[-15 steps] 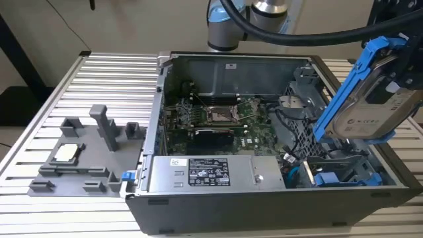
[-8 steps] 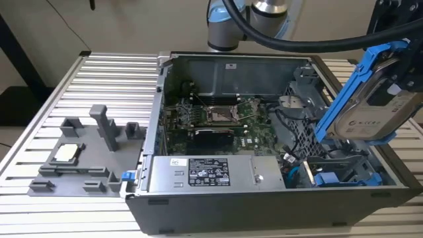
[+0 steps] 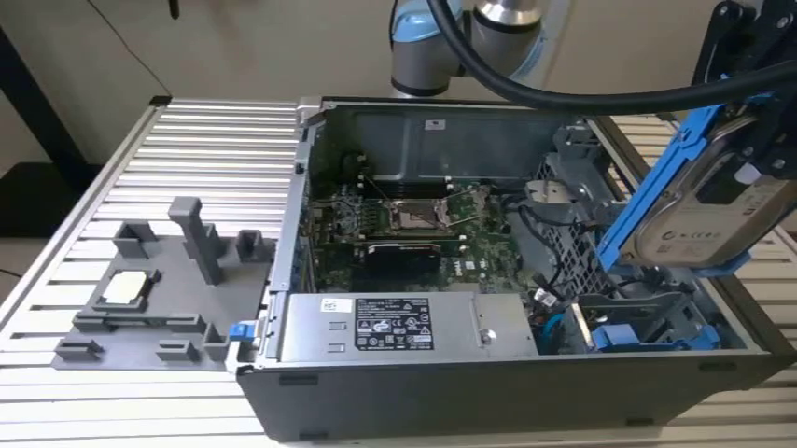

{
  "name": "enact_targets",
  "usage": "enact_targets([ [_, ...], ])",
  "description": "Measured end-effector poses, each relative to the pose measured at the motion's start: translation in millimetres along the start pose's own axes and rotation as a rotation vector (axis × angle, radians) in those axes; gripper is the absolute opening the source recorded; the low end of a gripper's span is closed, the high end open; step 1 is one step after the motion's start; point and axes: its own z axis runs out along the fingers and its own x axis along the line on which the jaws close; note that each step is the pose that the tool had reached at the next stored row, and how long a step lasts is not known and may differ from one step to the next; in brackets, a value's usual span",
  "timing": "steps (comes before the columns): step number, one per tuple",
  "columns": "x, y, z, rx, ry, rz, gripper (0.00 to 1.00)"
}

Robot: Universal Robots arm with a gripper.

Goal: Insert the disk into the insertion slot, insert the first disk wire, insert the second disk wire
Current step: 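Insert the disk into the insertion slot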

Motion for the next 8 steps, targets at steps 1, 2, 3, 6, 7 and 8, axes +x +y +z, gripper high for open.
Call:
enact_targets([
  [1,0.1,-0.6,0.4,0.0,-0.0001,0.0,0.33],
  [2,0.2,-1.1,0.8,0.0,-0.0001,0.0,0.33],
  [3,0.4,-1.6,1.3,0.0,-0.0001,0.0,0.33],
  [6,0.7,-3.1,2.5,0.0,0.0,0.0,0.33],
  [7,0.9,-3.6,3.0,0.0,-0.0001,0.0,0.33],
  [8,1.0,-4.0,3.3,0.0,0.0,0.0,0.33],
])
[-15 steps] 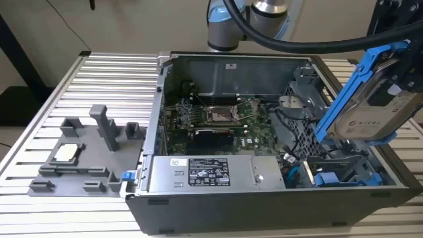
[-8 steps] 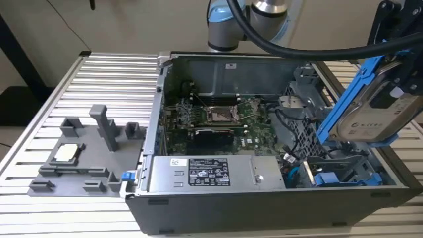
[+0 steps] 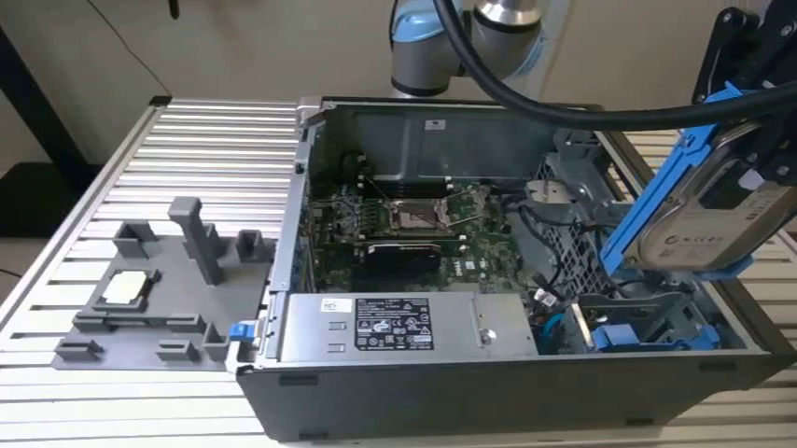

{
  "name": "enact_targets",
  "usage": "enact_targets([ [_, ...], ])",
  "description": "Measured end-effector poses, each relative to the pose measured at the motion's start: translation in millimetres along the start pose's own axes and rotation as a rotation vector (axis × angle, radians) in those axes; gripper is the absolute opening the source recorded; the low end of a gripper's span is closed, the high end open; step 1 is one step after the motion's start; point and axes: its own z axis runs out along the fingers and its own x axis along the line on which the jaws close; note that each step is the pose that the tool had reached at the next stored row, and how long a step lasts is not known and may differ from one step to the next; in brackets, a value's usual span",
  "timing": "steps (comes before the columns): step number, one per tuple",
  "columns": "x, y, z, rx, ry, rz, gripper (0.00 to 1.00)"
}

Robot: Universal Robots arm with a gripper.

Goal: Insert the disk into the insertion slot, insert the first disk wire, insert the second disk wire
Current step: 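Insert the disk into the insertion slot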

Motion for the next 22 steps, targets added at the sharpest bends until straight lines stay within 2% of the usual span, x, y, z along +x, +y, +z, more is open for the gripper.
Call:
enact_targets([
  [10,0.6,-3.5,5.0,0.0,0.0001,0.0,0.33],
  [19,0.6,-5.7,19.9,0.0,-0.0016,0.0,0.33],
  [22,0.6,-6.1,23.7,-0.0037,-0.0013,-0.006,0.33],
])
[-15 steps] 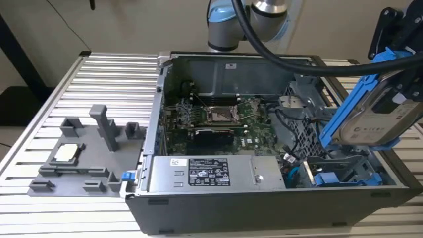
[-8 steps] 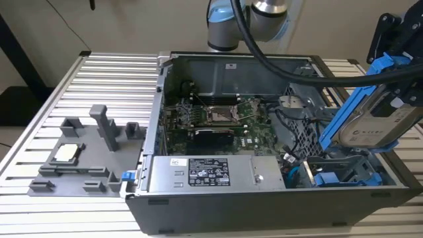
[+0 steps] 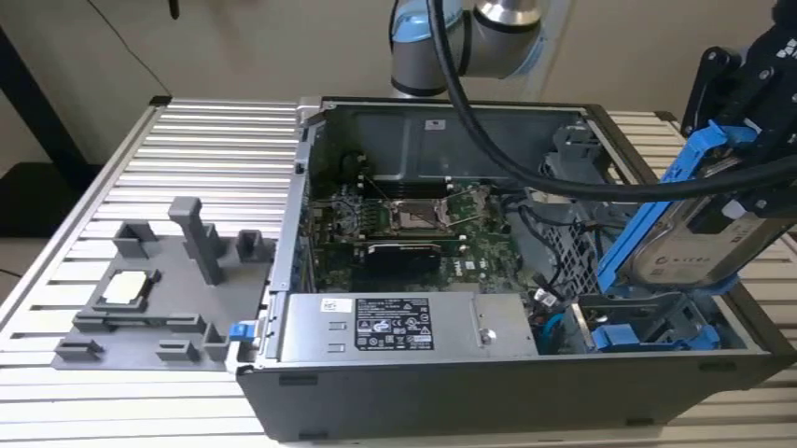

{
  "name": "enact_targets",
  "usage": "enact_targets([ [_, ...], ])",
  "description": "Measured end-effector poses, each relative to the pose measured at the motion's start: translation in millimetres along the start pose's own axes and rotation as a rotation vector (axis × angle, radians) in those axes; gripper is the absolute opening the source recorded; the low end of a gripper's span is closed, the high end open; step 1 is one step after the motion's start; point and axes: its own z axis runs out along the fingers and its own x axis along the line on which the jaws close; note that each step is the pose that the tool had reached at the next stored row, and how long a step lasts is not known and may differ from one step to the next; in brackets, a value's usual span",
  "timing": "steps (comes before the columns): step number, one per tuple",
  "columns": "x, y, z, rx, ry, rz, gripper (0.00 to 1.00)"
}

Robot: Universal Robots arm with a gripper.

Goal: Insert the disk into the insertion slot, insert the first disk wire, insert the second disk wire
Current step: 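Insert the disk into the insertion slot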

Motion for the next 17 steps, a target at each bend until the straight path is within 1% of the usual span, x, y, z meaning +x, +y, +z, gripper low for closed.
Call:
enact_targets([
  [8,0.0,-0.6,13.9,-0.001,0.0013,-0.032,0.33],
  [17,0.4,-1.3,30.0,-0.001,0.0019,-0.046,0.33],
])
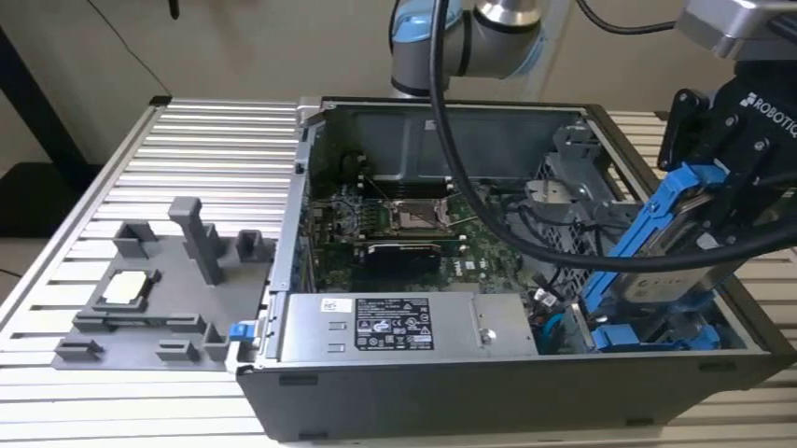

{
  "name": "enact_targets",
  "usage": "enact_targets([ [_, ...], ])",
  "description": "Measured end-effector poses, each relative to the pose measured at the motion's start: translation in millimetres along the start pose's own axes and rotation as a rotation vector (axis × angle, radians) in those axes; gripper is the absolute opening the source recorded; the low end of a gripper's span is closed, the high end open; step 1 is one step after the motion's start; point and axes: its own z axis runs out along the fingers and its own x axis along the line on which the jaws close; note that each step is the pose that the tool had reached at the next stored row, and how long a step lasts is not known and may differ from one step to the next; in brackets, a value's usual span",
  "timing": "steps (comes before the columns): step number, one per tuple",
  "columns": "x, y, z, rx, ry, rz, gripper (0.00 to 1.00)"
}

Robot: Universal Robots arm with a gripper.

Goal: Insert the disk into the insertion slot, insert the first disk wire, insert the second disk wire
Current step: 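Insert the disk into the insertion slot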

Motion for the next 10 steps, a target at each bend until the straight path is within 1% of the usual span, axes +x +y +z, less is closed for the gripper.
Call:
enact_targets([
  [3,0.1,-0.7,4.2,0.0,0.0001,-0.001,0.33],
  [8,0.5,-3.4,8.6,0.0,0.0002,-0.002,0.33],
  [10,0.7,-3.6,11.9,0.0,0.0001,-0.001,0.33],
])
